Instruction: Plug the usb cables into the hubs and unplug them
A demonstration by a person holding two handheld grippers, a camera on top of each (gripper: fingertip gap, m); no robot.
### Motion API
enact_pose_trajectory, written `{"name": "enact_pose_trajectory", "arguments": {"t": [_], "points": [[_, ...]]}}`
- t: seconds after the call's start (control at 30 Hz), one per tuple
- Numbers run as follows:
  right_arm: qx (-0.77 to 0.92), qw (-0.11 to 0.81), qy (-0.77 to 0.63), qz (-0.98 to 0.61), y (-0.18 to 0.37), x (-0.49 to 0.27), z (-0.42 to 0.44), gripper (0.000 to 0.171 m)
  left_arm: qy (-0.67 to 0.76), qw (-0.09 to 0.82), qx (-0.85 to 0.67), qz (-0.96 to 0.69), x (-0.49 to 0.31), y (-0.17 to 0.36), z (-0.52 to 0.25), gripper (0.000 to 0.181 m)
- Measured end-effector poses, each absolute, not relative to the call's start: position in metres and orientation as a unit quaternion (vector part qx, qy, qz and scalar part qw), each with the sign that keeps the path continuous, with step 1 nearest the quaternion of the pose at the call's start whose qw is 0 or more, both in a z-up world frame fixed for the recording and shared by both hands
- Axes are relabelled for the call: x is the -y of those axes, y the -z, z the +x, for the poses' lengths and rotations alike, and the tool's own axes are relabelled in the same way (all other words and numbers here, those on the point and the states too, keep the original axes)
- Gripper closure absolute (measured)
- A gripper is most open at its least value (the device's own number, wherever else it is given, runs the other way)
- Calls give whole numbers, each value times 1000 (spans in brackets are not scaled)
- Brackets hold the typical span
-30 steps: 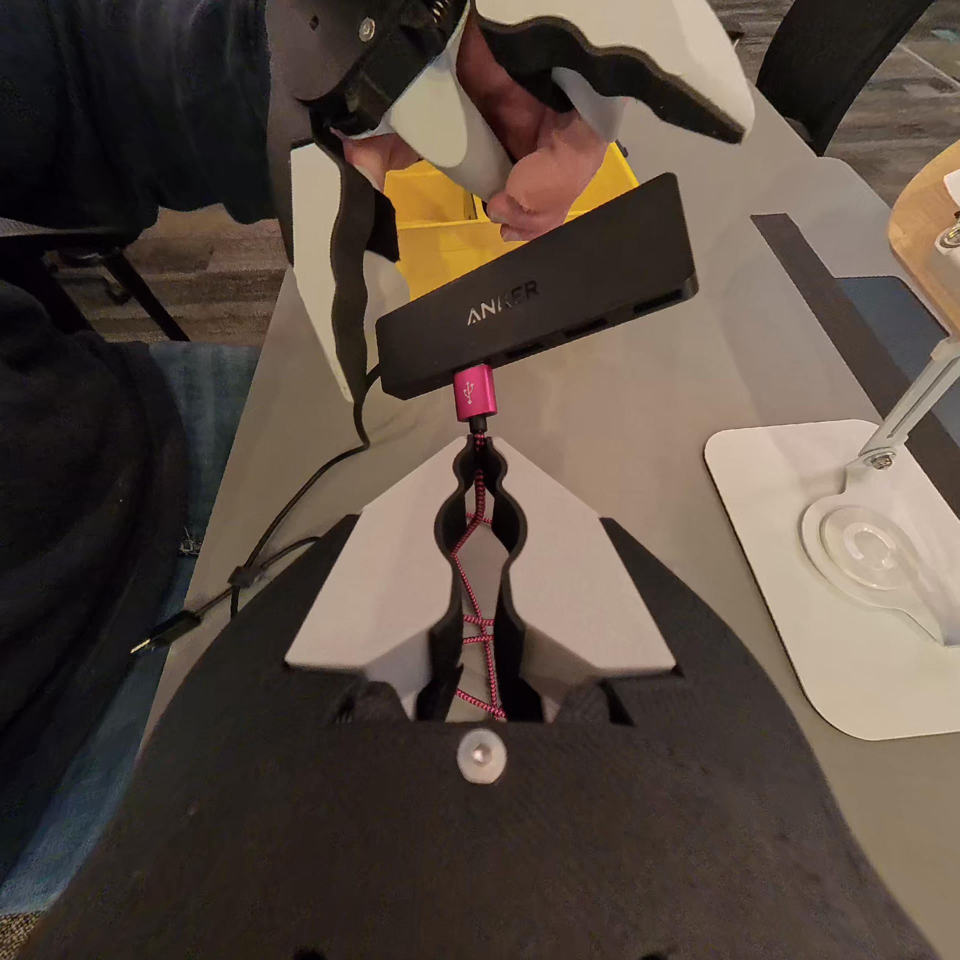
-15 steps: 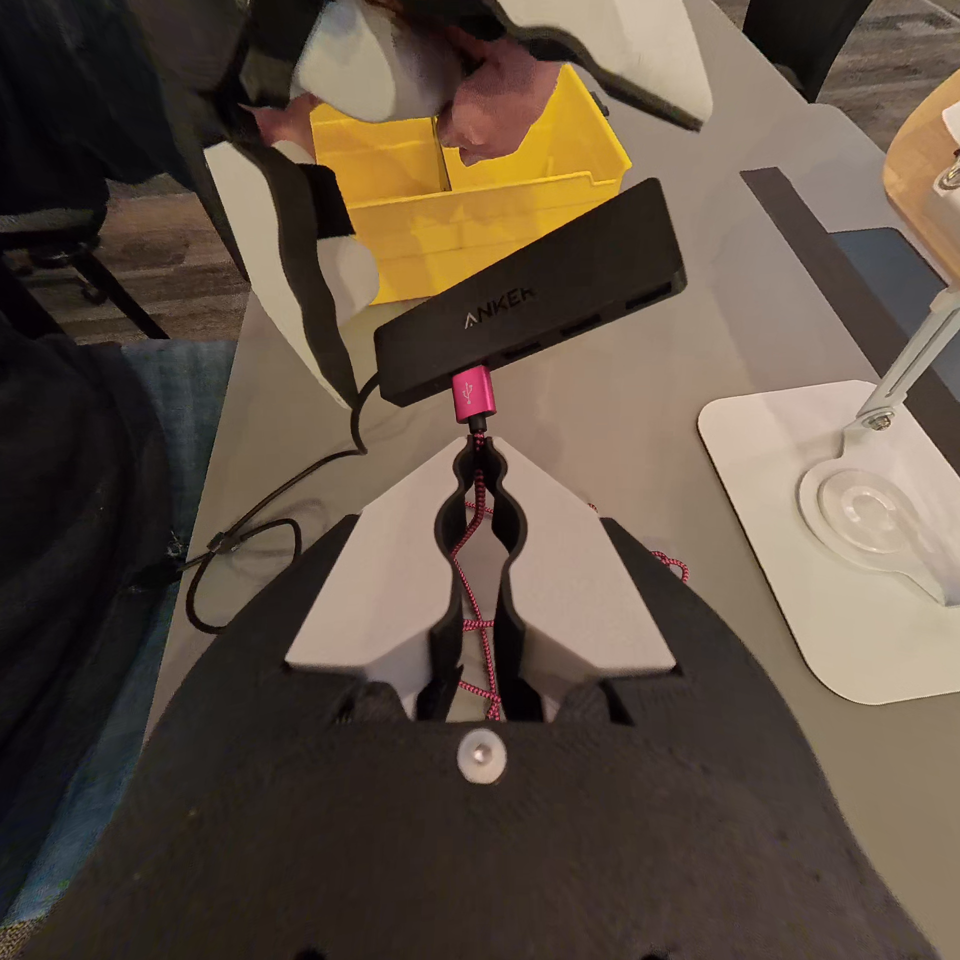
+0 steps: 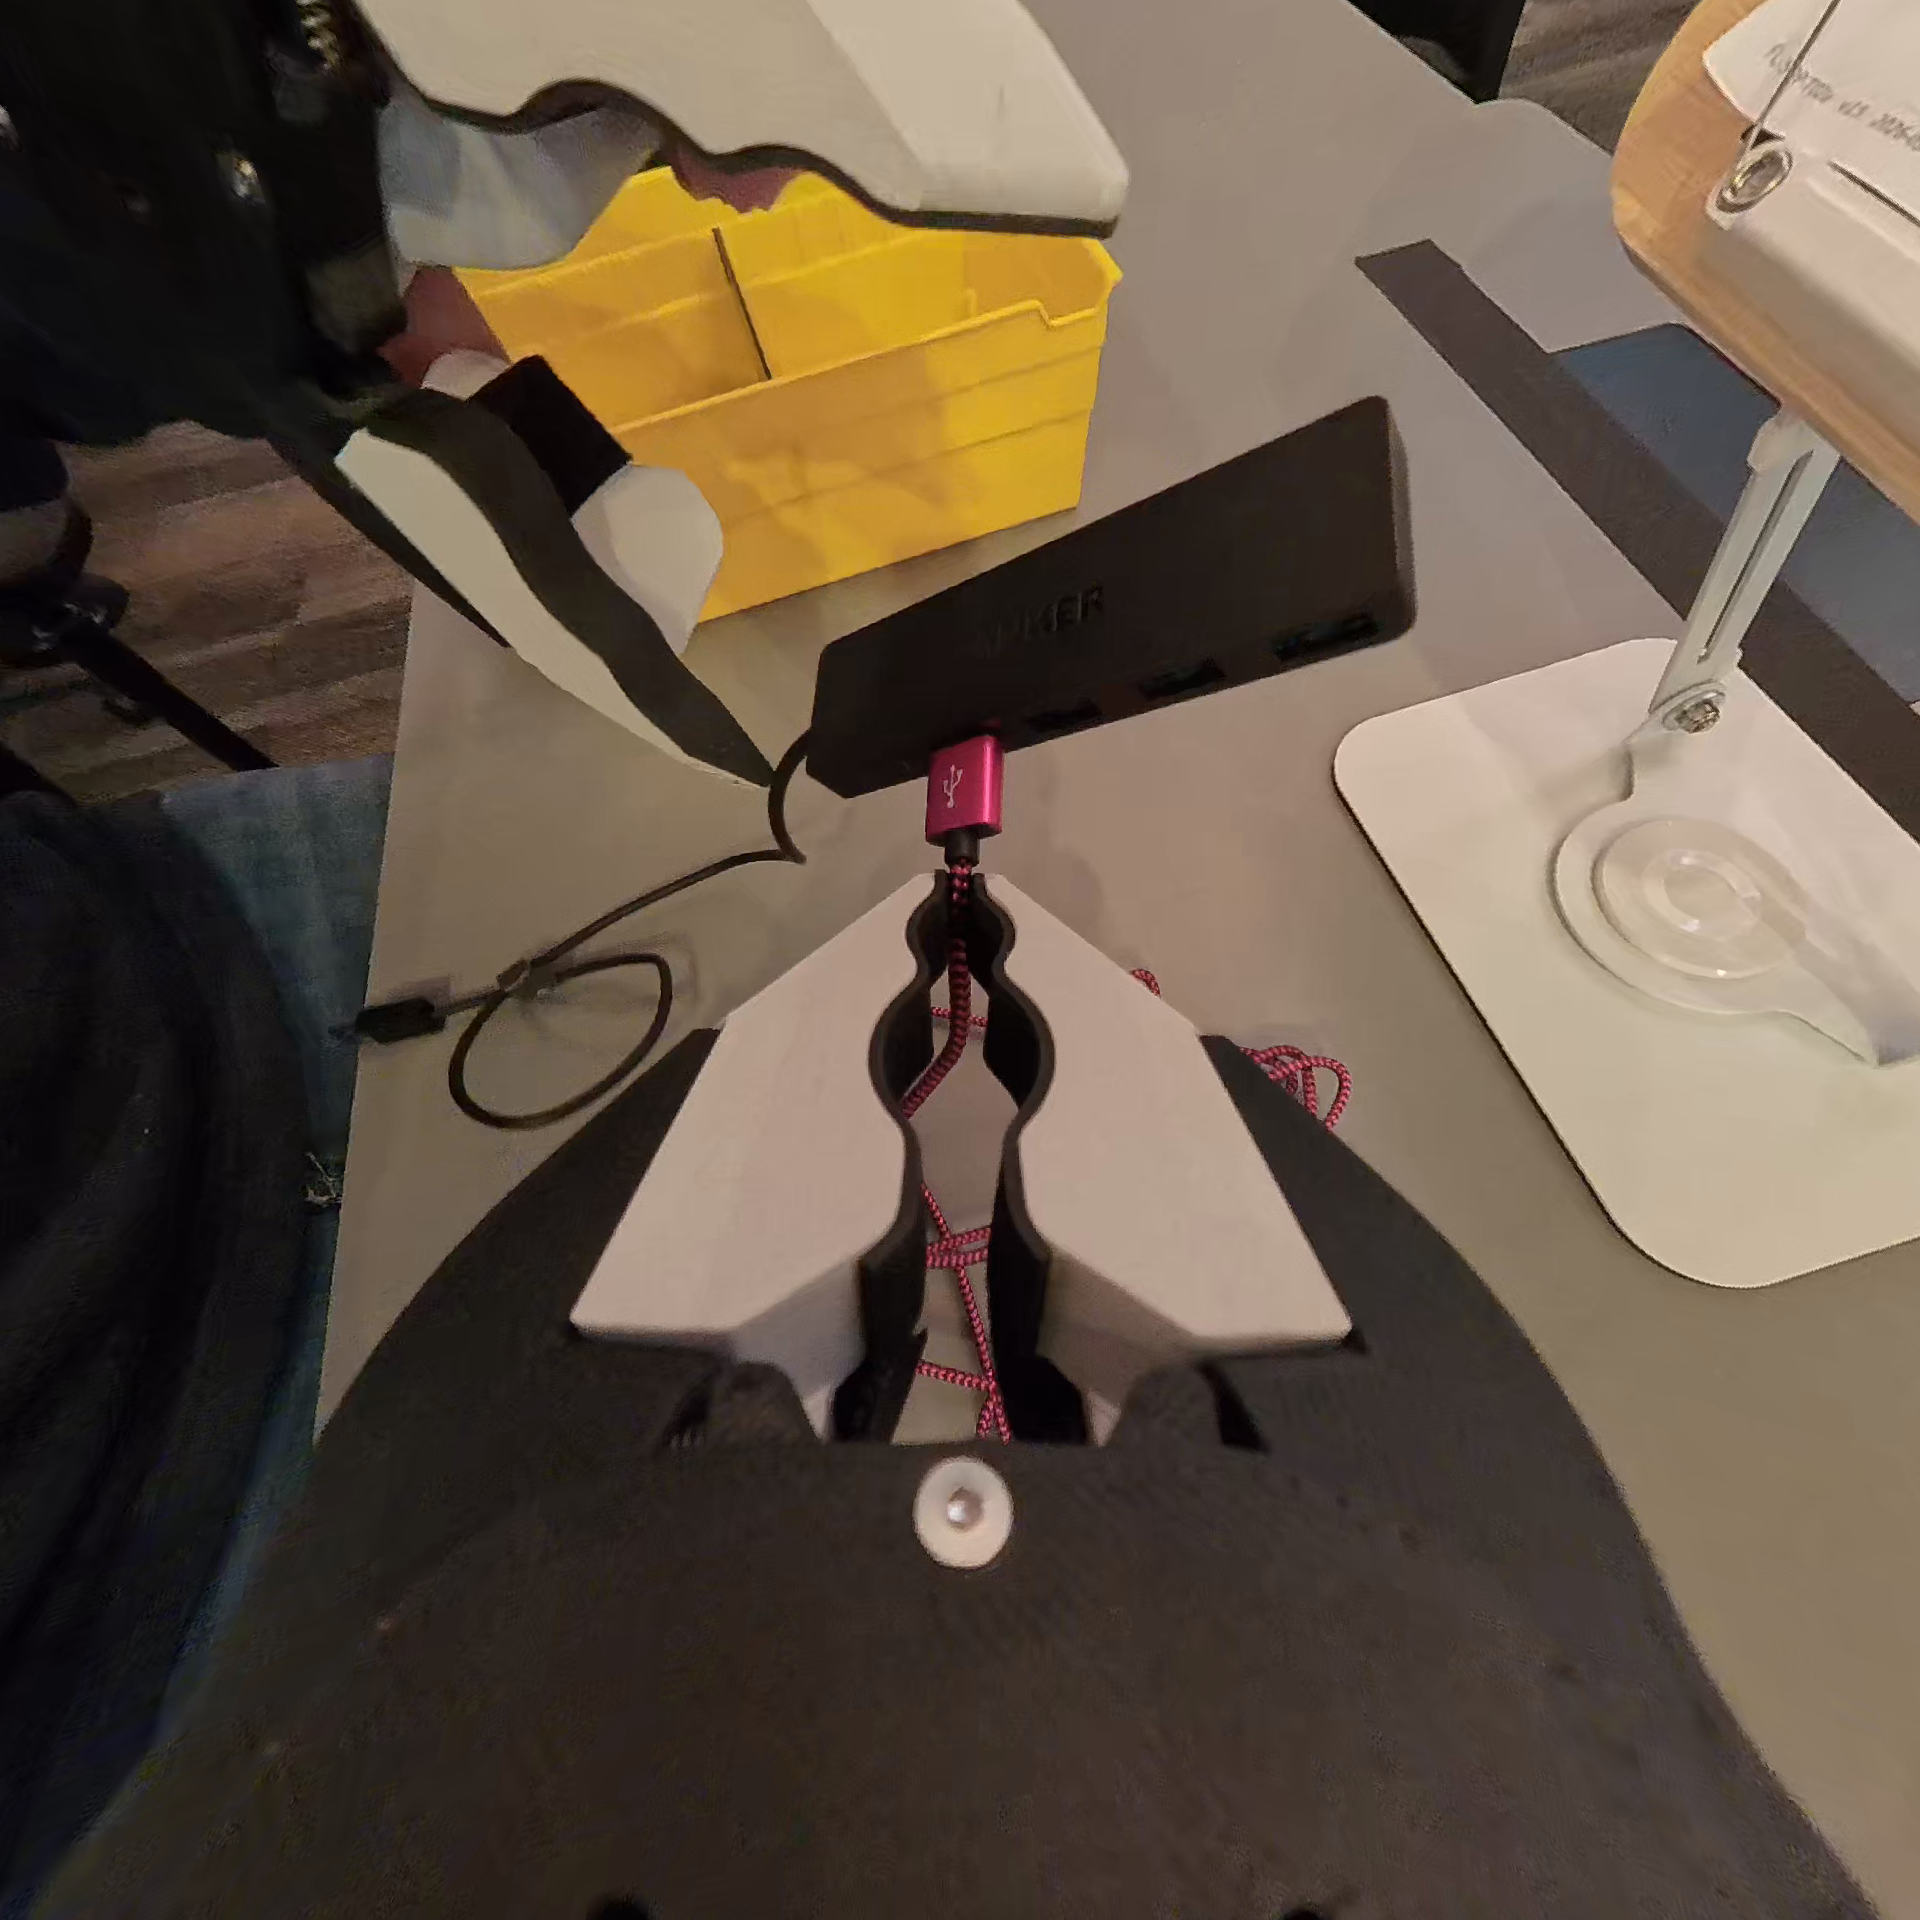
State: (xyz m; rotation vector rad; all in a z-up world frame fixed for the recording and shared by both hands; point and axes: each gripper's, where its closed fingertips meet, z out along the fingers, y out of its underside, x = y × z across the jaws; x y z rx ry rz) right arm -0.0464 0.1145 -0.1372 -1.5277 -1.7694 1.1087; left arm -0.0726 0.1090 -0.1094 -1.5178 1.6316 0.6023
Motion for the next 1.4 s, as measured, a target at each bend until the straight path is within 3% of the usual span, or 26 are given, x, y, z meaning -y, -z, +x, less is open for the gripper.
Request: {"name": "enact_pose_trajectory", "arguments": {"t": [0.2,0.33,0.6,0.8,0.87,1.17,1.4], "points": [[658,272,-408,-571,139,-115,-47,171,-287,348,-652,-610,-124,116,-87,37],[664,275,-396,-571,141,-115,-49,171,-222,322,-664,-637,-128,126,-76,36],[671,294,-377,-567,143,-117,-51,171,-110,251,-649,-710,-134,152,-82,35],[670,292,-378,-568,144,-118,-50,171,-84,239,-647,-719,-139,162,-82,38],[669,292,-378,-569,146,-119,-49,171,-84,240,-645,-721,-142,161,-84,50],[652,289,-410,-569,144,-119,-49,171,-48,245,-635,-731,-141,163,-82,51],[646,352,-417,-534,136,-119,-52,171,5,200,-622,-757,-133,162,-86,51]]}}
